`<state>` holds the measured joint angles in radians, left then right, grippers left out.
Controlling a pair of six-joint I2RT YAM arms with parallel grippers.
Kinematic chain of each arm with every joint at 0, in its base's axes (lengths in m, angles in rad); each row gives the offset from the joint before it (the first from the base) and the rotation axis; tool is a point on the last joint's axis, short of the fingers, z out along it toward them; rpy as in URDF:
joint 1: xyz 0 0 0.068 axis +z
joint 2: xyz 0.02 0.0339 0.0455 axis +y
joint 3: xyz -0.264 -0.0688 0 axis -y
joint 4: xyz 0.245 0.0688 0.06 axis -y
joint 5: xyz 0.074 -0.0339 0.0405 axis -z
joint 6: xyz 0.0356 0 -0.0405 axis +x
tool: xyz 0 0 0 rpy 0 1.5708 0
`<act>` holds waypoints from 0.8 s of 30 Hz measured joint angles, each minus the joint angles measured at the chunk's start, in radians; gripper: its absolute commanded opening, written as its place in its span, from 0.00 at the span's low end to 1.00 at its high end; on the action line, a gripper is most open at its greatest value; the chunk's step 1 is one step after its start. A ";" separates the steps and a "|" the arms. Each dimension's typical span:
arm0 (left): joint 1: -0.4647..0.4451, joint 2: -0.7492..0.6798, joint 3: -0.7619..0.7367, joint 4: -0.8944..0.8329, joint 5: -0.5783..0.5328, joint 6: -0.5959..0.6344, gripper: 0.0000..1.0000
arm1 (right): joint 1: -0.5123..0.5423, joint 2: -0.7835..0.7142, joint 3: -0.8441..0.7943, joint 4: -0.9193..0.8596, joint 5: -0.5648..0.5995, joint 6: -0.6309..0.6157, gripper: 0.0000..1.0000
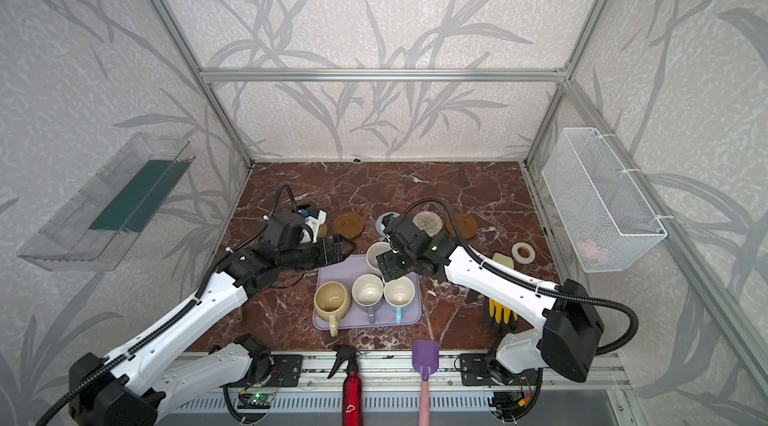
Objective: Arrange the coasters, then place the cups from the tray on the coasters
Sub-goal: 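Move the right gripper over the white speckled mug while the left gripper draws back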
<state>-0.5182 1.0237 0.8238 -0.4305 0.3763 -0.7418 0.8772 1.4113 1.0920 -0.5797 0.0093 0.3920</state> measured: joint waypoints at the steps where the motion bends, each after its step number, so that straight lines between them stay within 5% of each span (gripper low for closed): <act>1: 0.000 0.001 -0.005 0.007 0.000 -0.007 0.99 | 0.000 0.016 0.004 0.000 -0.007 -0.001 0.76; 24: -0.025 0.079 -0.080 0.191 0.020 -0.105 0.99 | 0.000 0.134 0.004 0.021 -0.044 -0.005 0.56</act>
<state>-0.5434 1.1030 0.7433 -0.2394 0.3965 -0.8467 0.8772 1.5455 1.0962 -0.5583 -0.0349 0.3870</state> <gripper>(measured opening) 0.990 0.569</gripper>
